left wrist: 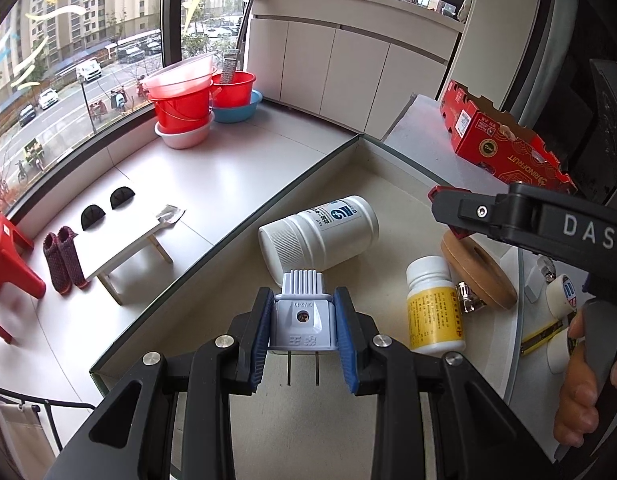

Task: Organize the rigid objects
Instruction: 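Release the white plug with left tool while right tool releases the red block in the tray, then move right tool to the white tape roll and grasp it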

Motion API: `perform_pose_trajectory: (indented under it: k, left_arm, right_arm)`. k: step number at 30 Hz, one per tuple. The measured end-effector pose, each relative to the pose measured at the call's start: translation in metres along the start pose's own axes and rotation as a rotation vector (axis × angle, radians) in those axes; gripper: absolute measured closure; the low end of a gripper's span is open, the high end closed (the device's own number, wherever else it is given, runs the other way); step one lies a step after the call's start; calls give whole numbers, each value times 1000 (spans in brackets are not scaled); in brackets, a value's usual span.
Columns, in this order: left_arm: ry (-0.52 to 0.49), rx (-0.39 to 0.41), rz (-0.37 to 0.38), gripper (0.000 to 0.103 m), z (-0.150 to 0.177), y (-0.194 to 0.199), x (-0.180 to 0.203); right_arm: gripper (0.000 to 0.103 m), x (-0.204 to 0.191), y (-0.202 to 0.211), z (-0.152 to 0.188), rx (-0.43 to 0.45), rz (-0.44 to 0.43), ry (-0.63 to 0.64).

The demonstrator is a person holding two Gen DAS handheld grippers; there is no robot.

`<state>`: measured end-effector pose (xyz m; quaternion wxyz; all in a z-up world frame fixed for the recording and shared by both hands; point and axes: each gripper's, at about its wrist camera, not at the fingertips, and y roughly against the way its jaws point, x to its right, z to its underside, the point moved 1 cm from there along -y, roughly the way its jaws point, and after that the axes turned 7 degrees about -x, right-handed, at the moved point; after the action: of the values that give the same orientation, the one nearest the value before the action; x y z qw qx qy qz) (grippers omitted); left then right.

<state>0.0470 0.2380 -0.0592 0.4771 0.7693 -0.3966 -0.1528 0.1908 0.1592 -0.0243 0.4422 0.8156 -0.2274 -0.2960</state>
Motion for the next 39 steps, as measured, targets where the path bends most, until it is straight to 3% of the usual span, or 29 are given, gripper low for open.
perform_pose_trajectory:
  k: [12, 13, 14, 16, 17, 18, 20, 27, 30, 33, 39]
  left_arm:
    - [-6, -41, 2, 68, -1, -14, 1]
    - [-8, -42, 4, 56, -1, -13, 2]
    - [-8, -39, 1, 34, -1, -12, 2]
    - [-4, -19, -7, 12, -2, -6, 2]
    - [-4, -8, -13, 3, -1, -3, 2]
    - [-5, -5, -27, 0, -1, -2, 2]
    - [-6, -4, -38, 0, 0, -1, 2]
    - [-14, -5, -3, 0, 16, 15, 6]
    - [-30, -16, 31, 0, 27, 24, 14]
    - [-53, -4, 66, 0, 38, 36, 28]
    - [-145, 22, 129, 0, 64, 57, 70]
  right_arm:
    - [30, 3, -20, -8, -36, 52, 4]
    - [30, 3, -23, -8, -40, 57, 6]
    - [30, 3, -23, -7, -44, 58, 8]
    - [29, 4, -21, -6, -47, 48, 7]
    - [23, 4, -17, -5, -37, 46, 3]
    - [7, 5, -12, -4, -21, 51, 0]
    - [1, 7, 4, -1, 29, 54, -3]
    - [1, 42, 56, 50, 48, 47, -113]
    - [1, 66, 82, 90, 86, 113, -159]
    - [1, 92, 99, 134, 102, 233, -204]
    - [1, 141, 93, 206, -13, 323, -343]
